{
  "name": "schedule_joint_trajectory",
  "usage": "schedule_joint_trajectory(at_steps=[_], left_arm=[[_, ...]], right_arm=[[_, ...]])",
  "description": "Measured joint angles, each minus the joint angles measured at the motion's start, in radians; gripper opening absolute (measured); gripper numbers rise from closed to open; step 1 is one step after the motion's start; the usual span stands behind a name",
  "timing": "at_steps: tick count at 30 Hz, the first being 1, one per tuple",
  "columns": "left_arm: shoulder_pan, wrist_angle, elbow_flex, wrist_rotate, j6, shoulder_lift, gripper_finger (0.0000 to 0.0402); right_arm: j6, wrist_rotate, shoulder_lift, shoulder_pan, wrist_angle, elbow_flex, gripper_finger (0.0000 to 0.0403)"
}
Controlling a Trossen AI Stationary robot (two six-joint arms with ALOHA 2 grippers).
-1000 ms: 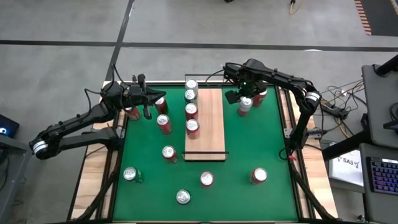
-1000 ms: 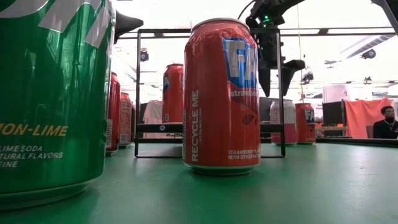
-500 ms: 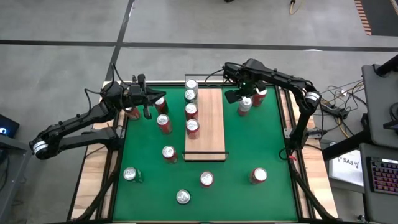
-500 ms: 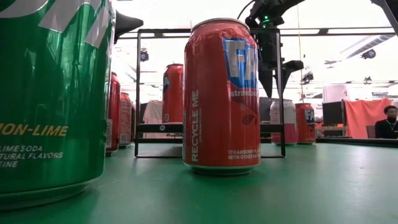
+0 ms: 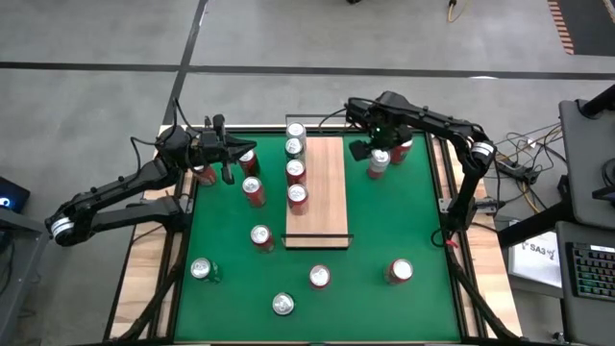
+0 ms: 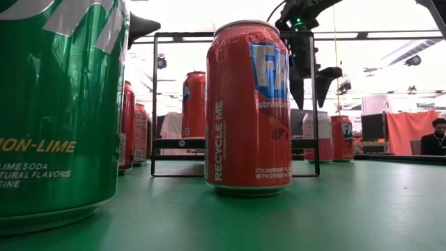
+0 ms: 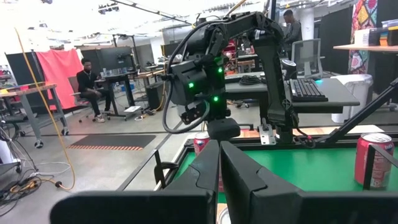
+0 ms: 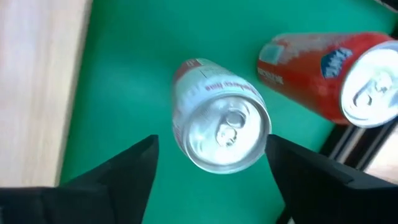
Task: Place canned beverage on shelf
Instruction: Put the white/pink soda can on the shelf and aligned with the other white/pink soda can
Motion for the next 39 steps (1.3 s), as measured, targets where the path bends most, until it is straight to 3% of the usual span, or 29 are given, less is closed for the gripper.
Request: schedule_joint_trajectory(at_steps=[9,18,23,26,39], left_arm=[[0.0,-0.001,0.0,0.0,0.0,0.0,0.0],[0.0,-0.001,0.0,0.0,0.0,0.0,0.0],[0.0,-0.001,0.0,0.0,0.0,0.0,0.0],[0.0,-0.001,0.0,0.0,0.0,0.0,0.0],[0.0,-0.001,0.0,0.0,0.0,0.0,0.0]], right_arm=[[0.001,0.0,0.0,0.0,0.027,-0.073,0.0325],[0.001,0.006,-0.002,0.0,0.129,-0.144,0.0324],[0.012,0.012,-0.005,0.0,0.148,-0.162,0.0298],[0.026,0.015,-0.007,0.0,0.151,-0.163,0.0271],[0.053,-0.041,-0.023,0.021,0.052,-0.035,0.027]])
